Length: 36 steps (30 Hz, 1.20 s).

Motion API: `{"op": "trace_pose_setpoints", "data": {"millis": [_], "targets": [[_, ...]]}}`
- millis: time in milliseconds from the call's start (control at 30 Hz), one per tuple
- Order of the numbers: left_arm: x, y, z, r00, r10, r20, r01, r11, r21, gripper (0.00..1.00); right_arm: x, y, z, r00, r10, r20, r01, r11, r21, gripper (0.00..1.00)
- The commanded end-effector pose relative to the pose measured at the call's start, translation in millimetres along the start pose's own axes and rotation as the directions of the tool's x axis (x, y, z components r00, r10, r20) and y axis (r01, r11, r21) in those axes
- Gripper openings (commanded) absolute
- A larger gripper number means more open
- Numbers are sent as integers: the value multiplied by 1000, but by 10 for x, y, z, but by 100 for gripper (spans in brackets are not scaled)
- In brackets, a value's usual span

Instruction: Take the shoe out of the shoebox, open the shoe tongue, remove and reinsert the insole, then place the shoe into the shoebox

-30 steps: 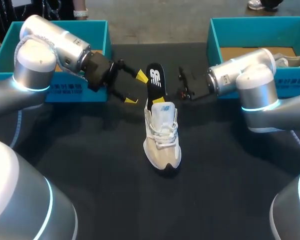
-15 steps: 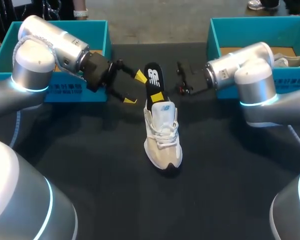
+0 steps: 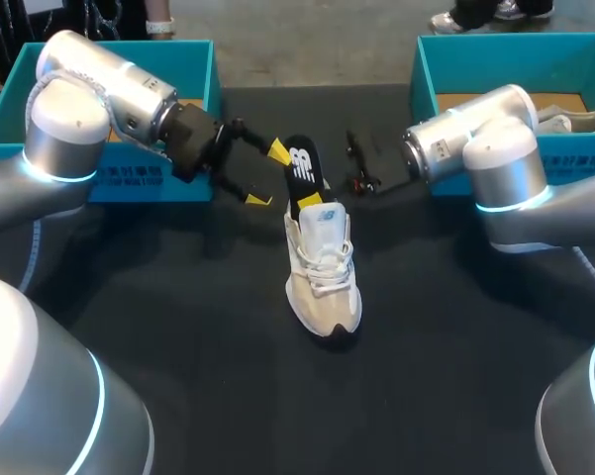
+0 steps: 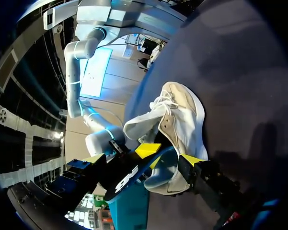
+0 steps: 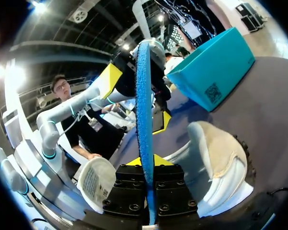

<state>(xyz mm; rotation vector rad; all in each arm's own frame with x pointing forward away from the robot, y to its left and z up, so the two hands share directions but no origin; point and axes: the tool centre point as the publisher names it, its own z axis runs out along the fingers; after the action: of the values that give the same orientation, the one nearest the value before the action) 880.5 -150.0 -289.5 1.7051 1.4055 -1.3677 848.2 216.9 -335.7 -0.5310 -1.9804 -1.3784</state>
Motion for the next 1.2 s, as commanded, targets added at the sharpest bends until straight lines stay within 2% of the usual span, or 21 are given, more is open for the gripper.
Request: {"op": "trace_pose_setpoints", "data": {"millis": [33,300,333,400,500,967,1033,1067,1100,1200], "targets": [[3,7,8,1000,2,0,-2,1000,1,100,-19,-94,22,1000,14,-9,-14,1000,-3,0],[4,14,13,1000,2,2,-2,1000,3,100,6,-167,41,999,32,-3,-32,999,-4,0],[4,15,14,1000,2,2,-2,1000,3,100,7,-135,35,1000,28,1,-28,1000,-6,5],[3,16,15,1000,3,1,-3,1000,5,100,14,-85,24,1000,12,10,-12,1000,-9,22],[-1,18,17,1000,5,0,-5,1000,7,100,10,-40,1,1000,-5,22,5,1000,-8,27],[-17,-9,11,1000,17,2,-17,1000,14,100,-10,182,-84,997,-62,52,62,998,1,24],[-17,-10,8,1000,17,1,-17,1000,13,100,-23,192,-100,997,-65,52,65,998,7,15],[-17,-11,7,1000,17,1,-17,1000,12,100,-30,197,-106,997,-65,51,65,998,9,5],[-17,-11,7,1000,17,0,-17,1000,12,100,-33,200,-110,997,-63,47,63,998,14,0],[-18,-12,7,1000,18,0,-18,1000,11,100,-50,200,-117,998,-57,34,56,998,27,0]]}}
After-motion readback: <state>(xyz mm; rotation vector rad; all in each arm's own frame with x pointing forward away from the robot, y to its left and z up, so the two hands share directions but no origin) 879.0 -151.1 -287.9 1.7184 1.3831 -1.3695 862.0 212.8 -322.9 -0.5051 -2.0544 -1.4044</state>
